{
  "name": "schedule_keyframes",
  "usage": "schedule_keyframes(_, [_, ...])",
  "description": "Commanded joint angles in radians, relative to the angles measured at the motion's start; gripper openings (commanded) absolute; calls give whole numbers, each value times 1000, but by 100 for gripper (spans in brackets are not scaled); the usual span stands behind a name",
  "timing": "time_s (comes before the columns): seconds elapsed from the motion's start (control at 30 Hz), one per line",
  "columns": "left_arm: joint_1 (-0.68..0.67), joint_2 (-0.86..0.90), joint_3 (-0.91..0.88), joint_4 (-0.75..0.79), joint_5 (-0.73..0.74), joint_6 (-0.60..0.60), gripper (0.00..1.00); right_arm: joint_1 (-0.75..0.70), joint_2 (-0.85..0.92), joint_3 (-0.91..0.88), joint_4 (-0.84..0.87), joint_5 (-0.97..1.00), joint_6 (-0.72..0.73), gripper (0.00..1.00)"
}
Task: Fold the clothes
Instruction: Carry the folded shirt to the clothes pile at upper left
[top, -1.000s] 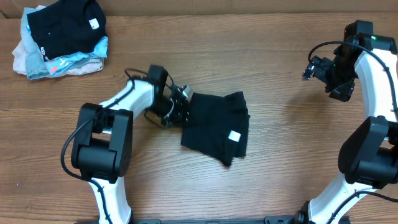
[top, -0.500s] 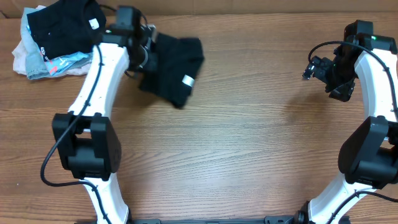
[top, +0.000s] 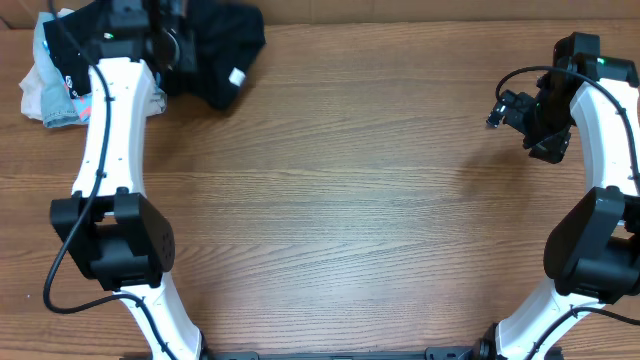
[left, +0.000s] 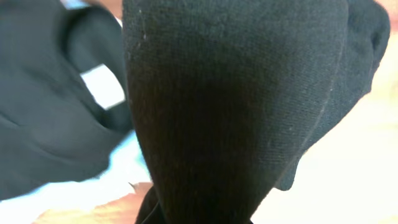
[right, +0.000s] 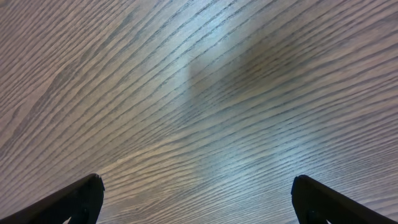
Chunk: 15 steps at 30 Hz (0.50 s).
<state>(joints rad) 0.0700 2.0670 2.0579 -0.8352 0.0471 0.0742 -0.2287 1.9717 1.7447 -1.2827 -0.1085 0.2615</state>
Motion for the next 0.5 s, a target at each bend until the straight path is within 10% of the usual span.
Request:
schedule_keyframes(0.0, [28,-1,108,12,-6,-41,4,-2,-23,24,3,-9,1,100])
schedule_keyframes(0.47, [146,3,134,77,-3,-314,4,-2,-23,24,3,-8,1,100])
